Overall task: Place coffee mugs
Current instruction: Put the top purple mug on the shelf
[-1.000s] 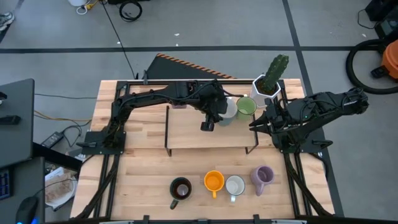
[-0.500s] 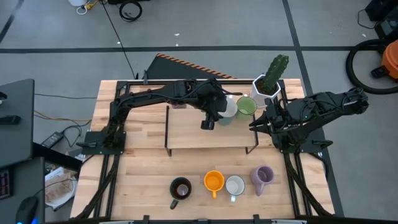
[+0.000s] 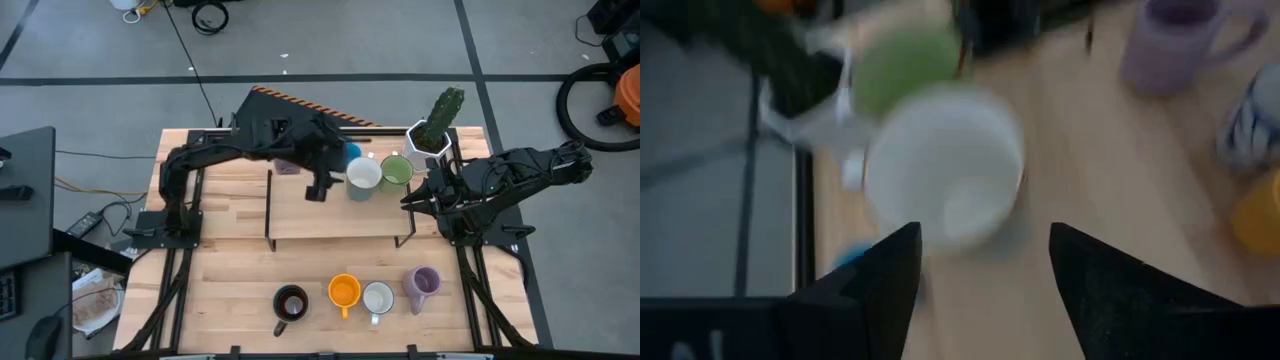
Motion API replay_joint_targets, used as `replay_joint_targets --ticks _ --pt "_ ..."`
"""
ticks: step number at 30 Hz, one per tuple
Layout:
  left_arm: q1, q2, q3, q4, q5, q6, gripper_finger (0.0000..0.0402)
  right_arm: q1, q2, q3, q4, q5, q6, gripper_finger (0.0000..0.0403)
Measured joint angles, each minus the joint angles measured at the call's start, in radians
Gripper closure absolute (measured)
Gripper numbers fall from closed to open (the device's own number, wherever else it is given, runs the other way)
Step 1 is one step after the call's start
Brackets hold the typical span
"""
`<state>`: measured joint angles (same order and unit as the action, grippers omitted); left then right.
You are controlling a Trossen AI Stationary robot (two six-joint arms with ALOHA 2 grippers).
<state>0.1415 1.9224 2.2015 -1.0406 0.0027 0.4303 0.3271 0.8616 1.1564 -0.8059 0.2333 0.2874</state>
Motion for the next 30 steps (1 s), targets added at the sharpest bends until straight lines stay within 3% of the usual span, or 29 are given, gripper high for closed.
replay_joint_targets --ticks 3,7,15,24,30 --pt "0.064 0.0 -0.006 -0.108 0.032 -0.033 0.0187 0.005 0.0 0.0 -0.01 0.0 0.001 0.0325" --pt "0.155 -0.011 -0.115 -0.16 0.067 -0.076 0.0205 0.034 0.001 0.0 -0.024 0.002 0.02 0.0325" --pt "0.285 -0.088 -0.395 -0.062 0.072 -0.079 0.0228 0.122 -0.001 -0.07 -0.011 0.112 0.085 0.0325" --pt "0.367 -0.125 -0.542 -0.056 0.065 -0.078 0.023 0.282 -0.001 -0.174 0.151 0.289 0.038 0.0325" --pt "0.386 -0.124 -0.621 0.004 0.063 -0.077 0.023 0.341 -0.001 -0.211 0.191 0.337 0.031 0.0325"
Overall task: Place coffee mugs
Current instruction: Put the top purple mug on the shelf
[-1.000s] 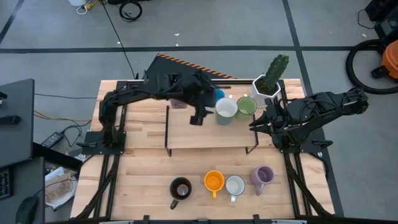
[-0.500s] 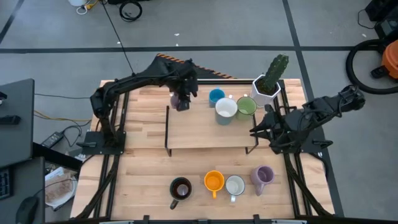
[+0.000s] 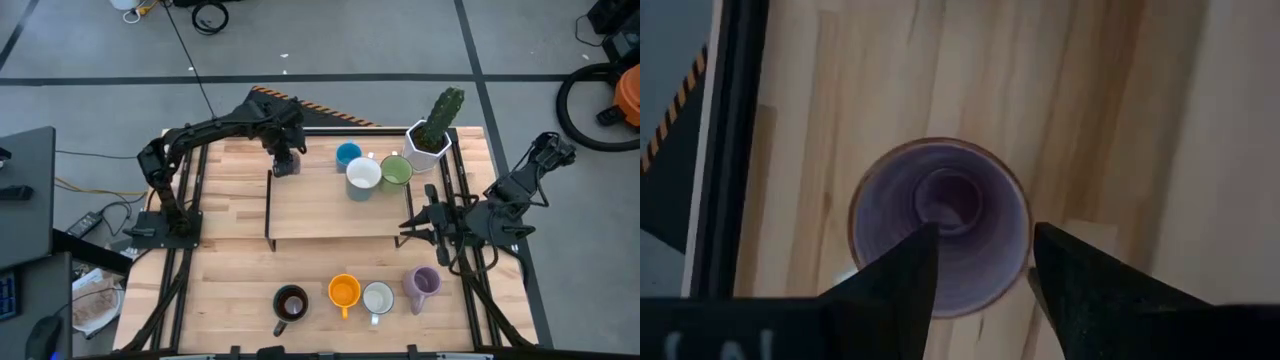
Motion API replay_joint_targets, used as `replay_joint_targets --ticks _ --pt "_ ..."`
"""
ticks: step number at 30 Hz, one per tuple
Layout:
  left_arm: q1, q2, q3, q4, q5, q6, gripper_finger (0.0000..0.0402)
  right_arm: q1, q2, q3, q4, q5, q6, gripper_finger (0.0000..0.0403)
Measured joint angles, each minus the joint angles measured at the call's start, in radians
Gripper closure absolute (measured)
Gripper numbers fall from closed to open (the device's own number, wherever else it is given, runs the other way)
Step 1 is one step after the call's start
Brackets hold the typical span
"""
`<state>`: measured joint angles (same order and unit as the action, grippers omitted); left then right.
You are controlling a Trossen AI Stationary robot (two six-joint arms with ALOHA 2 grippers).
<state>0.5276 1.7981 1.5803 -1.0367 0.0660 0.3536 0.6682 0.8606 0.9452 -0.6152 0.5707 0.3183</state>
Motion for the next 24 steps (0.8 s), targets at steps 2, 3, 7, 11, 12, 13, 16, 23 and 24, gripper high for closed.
replay_joint_targets --ticks 2,3,7,11,12,13,16,23,24 --pt "0.004 0.0 -0.01 -0.01 -0.001 0.007 0.023 0.014 0.0 -0.005 0.001 0.027 0.0 0.0325" --pt "0.004 0.0 -0.015 -0.009 -0.001 0.015 0.023 0.024 0.0 -0.007 0.001 0.042 0.001 0.0325" --pt "0.004 0.0 -0.037 -0.01 0.001 0.032 0.023 0.07 -0.001 -0.038 0.035 0.085 -0.006 0.0325" --pt "0.008 0.001 -0.037 -0.005 0.002 0.043 0.023 0.098 -0.004 -0.092 0.094 0.131 -0.016 0.0325" --pt "0.008 0.001 -0.037 -0.004 0.002 0.047 0.023 0.1 -0.004 -0.108 0.112 0.135 -0.019 0.0325" --pt "0.008 0.001 -0.036 -0.003 0.002 0.052 0.023 0.102 -0.004 -0.123 0.131 0.136 -0.025 0.0325" --pt "0.008 0.001 -0.037 -0.003 0.002 0.059 0.023 0.104 -0.004 -0.15 0.181 0.119 -0.042 0.0325" --pt "0.008 0.001 -0.037 0.015 0.002 0.062 0.023 0.104 -0.004 -0.233 0.385 0.117 -0.168 0.0325" --pt "0.008 0.001 -0.037 0.017 0.002 0.062 0.023 0.104 -0.004 -0.248 0.418 0.117 -0.19 0.0325"
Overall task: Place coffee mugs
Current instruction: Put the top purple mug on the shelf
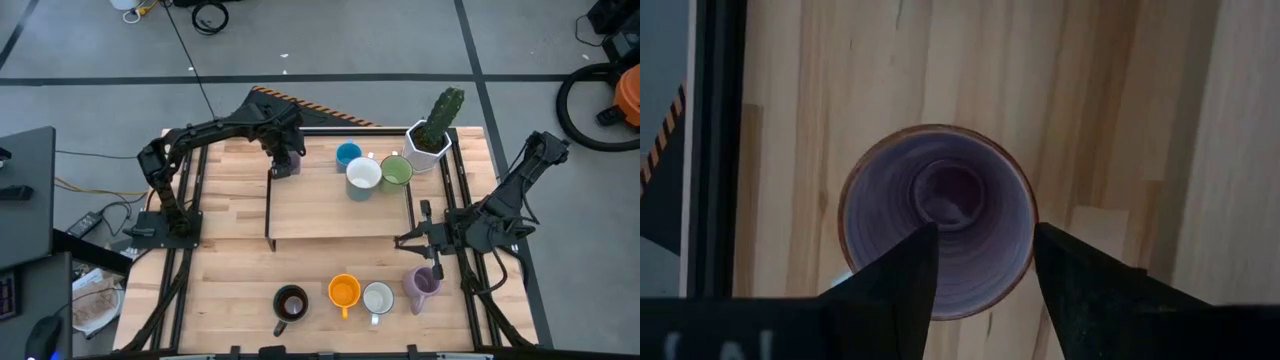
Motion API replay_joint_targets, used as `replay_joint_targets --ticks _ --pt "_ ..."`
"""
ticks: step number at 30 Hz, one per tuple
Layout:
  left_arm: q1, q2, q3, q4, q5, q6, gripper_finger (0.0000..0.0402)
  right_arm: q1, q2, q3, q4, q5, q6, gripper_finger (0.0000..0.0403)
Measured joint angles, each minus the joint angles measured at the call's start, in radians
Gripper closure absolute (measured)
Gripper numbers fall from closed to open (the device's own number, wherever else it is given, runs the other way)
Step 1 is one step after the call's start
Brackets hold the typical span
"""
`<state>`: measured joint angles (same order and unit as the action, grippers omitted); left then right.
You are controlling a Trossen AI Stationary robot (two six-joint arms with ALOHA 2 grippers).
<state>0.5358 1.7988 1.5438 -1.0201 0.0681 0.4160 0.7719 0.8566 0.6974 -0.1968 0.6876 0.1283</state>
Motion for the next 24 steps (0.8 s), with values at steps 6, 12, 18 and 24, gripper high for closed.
replay_joint_targets --ticks 6,12,18,24 --pt "-0.006 0.0 0.0 0.051 -0.013 0.007 0.023 -0.007 0.0 -0.054 0.113 0.009 -0.057 0.0325" --pt "-0.022 0.0 0.0 0.1 -0.012 -0.112 0.023 -0.01 0.0 -0.108 0.164 0.141 -0.055 0.0325" --pt "-0.043 0.0 0.0 0.072 -0.01 -0.198 0.023 -0.008 0.0 -0.138 0.188 0.166 -0.054 0.0325" --pt "-0.069 0.0 0.0 0.046 -0.012 -0.349 0.023 0.001 -0.002 -0.139 0.189 0.17 -0.06 0.0325"
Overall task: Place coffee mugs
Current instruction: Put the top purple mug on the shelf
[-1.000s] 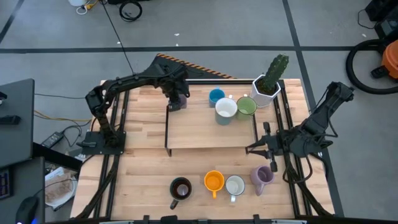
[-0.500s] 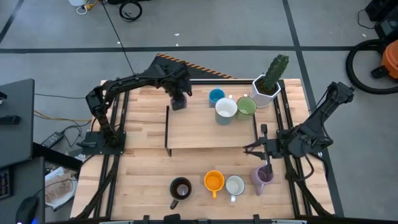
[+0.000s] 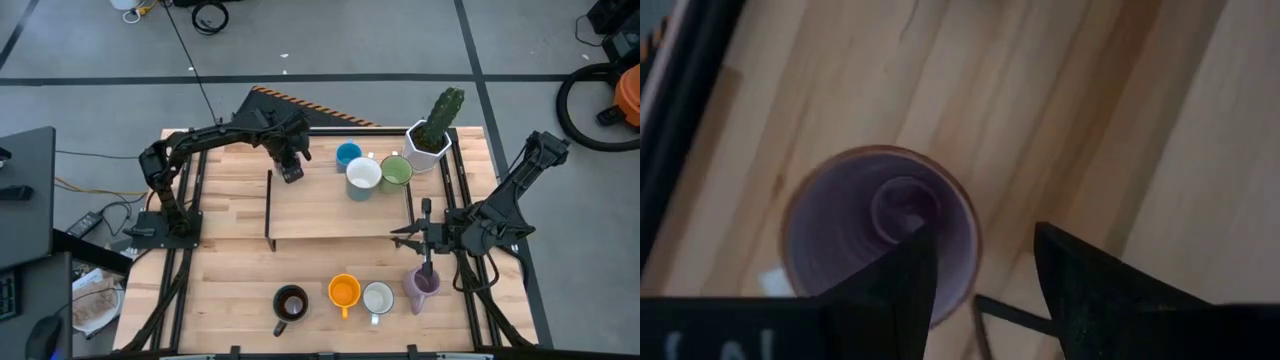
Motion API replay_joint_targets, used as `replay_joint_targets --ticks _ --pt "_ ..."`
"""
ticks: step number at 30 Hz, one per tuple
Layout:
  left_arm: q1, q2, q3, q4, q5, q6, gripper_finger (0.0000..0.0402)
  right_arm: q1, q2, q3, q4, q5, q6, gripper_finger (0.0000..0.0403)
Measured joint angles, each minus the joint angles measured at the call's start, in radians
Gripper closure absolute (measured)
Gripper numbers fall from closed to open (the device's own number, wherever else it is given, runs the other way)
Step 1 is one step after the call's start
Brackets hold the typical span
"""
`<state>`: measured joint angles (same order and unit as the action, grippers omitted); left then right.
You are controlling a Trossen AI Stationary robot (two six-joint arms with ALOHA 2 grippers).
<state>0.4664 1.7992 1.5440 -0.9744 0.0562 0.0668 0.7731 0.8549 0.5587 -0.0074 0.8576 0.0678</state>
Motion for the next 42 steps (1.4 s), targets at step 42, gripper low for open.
replay_joint_targets --ticks 42 --pt "-0.038 0.009 0.0 -0.01 -0.092 0.123 0.0192 0.024 -0.136 0.0 -0.271 0.24 0.114 0.0325"
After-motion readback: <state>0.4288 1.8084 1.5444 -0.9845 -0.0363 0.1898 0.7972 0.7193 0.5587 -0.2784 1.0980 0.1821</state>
